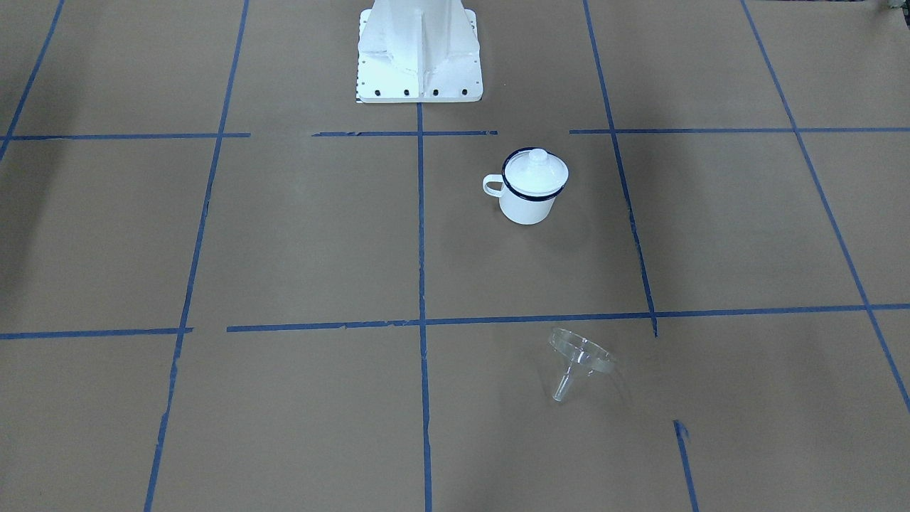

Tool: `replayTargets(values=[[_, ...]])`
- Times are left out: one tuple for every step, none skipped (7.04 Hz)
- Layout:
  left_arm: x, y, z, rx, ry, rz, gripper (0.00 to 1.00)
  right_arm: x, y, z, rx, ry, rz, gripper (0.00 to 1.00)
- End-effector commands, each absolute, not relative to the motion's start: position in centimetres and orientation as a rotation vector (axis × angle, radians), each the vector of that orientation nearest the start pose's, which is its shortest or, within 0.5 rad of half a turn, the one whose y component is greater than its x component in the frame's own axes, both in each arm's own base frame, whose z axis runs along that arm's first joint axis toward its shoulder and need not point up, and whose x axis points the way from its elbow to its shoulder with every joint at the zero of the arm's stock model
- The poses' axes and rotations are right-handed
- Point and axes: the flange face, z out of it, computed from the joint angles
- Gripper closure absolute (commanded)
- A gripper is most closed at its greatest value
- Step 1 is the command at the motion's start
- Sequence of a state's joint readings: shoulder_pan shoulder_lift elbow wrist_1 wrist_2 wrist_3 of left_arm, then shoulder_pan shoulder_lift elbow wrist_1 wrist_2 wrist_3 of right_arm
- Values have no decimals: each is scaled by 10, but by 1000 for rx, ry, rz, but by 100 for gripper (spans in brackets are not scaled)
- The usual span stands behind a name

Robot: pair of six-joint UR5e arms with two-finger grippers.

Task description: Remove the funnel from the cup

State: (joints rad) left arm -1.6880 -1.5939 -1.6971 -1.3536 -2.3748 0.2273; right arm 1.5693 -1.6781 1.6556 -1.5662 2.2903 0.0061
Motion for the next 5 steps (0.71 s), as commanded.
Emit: replayTargets(values=[[-104,-497,607,71,802,22,0,67,-445,670,-19,-719,10,0],[-96,-499,606,47,802,-19,0,67,-445,671,-20,-719,11,0],[-85,-500,604,45,798,8,0,67,-445,670,-19,-719,10,0],[-85,-496,610,43,793,14,0,67,-445,670,-19,-719,10,0],[-85,-494,610,41,795,14,0,67,-445,670,-19,-719,10,0]])
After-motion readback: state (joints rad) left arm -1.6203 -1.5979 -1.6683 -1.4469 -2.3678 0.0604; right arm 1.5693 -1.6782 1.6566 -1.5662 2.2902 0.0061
